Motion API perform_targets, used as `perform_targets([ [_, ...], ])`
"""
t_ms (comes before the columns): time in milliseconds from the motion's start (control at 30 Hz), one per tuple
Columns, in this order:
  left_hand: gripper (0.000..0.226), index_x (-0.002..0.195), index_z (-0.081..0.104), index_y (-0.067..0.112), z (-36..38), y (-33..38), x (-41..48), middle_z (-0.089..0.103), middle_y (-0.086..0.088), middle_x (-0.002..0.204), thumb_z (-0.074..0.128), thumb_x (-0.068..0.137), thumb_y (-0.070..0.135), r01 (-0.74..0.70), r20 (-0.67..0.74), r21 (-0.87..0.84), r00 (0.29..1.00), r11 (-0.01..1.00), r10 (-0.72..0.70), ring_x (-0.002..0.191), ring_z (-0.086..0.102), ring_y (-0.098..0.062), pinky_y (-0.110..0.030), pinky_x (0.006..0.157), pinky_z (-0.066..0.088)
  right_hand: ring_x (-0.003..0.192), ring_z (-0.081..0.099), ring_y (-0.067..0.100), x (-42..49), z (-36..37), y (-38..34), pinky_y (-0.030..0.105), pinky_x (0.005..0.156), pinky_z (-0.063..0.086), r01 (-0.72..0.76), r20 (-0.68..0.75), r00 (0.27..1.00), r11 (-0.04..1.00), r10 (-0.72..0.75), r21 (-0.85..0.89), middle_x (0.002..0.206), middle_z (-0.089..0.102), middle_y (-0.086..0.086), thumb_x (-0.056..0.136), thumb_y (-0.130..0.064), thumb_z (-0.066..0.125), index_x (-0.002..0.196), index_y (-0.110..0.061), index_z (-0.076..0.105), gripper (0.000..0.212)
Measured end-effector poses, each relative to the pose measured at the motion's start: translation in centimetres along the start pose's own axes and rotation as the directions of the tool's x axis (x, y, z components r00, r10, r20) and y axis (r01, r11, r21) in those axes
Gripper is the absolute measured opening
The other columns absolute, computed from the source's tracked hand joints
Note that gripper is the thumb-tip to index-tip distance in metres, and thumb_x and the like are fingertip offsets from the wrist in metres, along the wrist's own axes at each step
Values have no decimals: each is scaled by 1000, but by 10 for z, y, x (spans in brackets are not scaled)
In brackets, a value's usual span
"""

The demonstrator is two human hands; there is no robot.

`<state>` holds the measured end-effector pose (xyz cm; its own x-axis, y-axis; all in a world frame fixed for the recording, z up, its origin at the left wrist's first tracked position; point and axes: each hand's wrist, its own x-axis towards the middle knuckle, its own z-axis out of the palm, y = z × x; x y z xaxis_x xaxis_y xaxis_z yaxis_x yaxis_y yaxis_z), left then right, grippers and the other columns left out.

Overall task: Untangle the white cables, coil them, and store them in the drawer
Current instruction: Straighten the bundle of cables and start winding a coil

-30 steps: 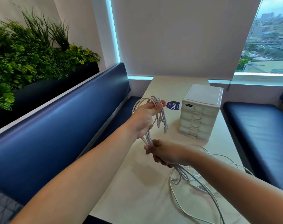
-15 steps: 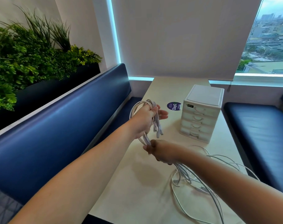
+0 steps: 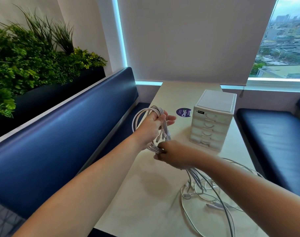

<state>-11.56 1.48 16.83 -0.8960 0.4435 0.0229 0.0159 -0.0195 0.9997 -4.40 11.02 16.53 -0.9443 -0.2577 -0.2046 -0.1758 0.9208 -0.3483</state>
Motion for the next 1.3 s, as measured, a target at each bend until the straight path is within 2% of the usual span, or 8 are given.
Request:
perform_targets([
  [133,18,105,50,12,-3,-3,-1,68,-1,102,33,108,17,66,69,210,994,975,-82,96,67,-10,-20,74,53,94,55,24,0,-9,6,31,79,39,45,3,999,986,-45,-159,103,64,10,96,-36,50,106,-7,62,33],
  [267,21,97,53,13,-13,-10,-6,64,-13,98,39,106,25,36,144,636,976,771,-165,97,61,-27,-42,92,49,92,60,21,-6,-32,20,32,80,46,75,-2,997,943,-80,-323,103,65,0,90,-34,61,122,-25,54,34],
  [433,30,92,54,10,-18,-1,-9,72,-7,81,38,106,30,27,172,762,955,647,-243,82,66,-30,-48,88,49,68,69,13,-8,-36,37,25,69,47,59,156,986,996,-48,-62,77,67,-6,93,-26,58,114,-21,47,24],
  [633,44,77,63,8,-34,0,-9,72,-5,68,38,106,30,30,139,802,962,596,-235,62,59,-21,-44,69,54,70,58,9,-6,-37,68,23,66,40,22,210,978,996,-3,-87,80,69,-3,94,-29,53,98,-13,58,17],
  [733,39,84,61,4,-40,-3,-10,72,-6,69,39,106,28,79,70,726,980,683,-188,61,55,-30,-34,55,48,74,61,11,-6,-31,85,25,73,40,15,190,980,978,-55,208,79,64,6,97,-27,50,93,-10,59,20],
  [833,30,102,53,-3,-42,-6,-7,72,-8,86,41,105,25,113,-6,600,991,792,-137,80,66,-37,-46,78,53,64,55,15,-7,-31,87,33,69,43,88,26,993,878,-114,470,69,50,3,97,-37,46,89,-14,58,27],
  [1100,36,90,58,7,-26,1,-15,70,-11,80,35,107,30,195,88,551,953,811,-289,71,65,-23,-35,73,54,56,43,3,-5,-63,63,18,56,33,173,-220,962,985,-164,21,60,48,-7,93,-50,43,74,-22,59,37],
  [1300,22,90,47,7,-17,8,-25,54,-5,62,30,102,14,254,179,460,912,851,-368,48,46,-16,-30,57,46,57,42,4,-6,-81,60,21,59,33,172,-179,971,982,-156,80,61,48,-10,90,-48,53,79,-29,59,24],
])
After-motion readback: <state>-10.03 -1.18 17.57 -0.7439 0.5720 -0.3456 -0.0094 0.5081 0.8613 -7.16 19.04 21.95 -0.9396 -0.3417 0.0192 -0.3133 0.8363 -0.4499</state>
